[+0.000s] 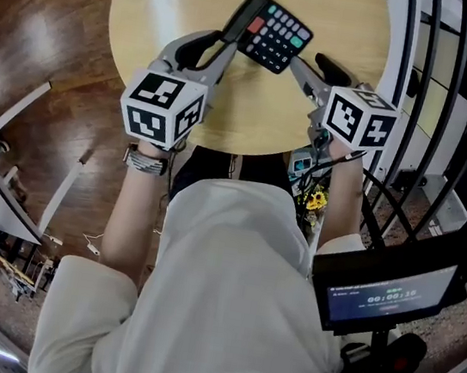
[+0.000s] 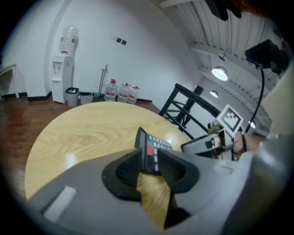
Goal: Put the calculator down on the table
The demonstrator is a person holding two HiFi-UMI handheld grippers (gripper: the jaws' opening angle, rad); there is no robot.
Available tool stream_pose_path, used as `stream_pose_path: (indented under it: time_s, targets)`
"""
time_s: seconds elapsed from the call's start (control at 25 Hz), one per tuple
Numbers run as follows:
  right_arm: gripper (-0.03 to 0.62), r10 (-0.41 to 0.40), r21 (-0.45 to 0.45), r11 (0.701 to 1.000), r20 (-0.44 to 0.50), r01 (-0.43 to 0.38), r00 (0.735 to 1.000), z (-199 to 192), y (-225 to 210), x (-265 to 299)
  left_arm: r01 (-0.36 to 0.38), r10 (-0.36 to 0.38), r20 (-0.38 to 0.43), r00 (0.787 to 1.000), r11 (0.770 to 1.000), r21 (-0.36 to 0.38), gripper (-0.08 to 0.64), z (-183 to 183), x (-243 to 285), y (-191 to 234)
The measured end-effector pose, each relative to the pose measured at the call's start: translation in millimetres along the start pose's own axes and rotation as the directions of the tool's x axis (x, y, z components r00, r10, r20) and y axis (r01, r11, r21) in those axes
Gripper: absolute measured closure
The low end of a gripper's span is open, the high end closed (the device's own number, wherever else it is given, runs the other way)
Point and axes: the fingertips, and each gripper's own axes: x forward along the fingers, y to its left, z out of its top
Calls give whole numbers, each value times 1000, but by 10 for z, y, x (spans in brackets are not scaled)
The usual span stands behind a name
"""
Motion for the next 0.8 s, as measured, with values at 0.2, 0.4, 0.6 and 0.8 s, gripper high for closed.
stream_pose_path:
  time_s: [0.2,0.4,0.6,0.8]
  targets:
    - [354,-23,-41,999,91,27,996,0,183,-436,-34,29,58,998,997,76,447,130,-304,-318]
    - [417,-99,-67,991,216,116,971,190,284,-846,-59,43,131,990,991,119,492,391,-537,-477]
    - [519,-129,-111,978,329,174,935,403,416,-1202,-83,44,228,973,983,164,542,609,-754,-596]
    - [542,-150,-139,964,421,227,895,493,578,-1476,-87,23,285,958,973,213,552,705,-947,-703]
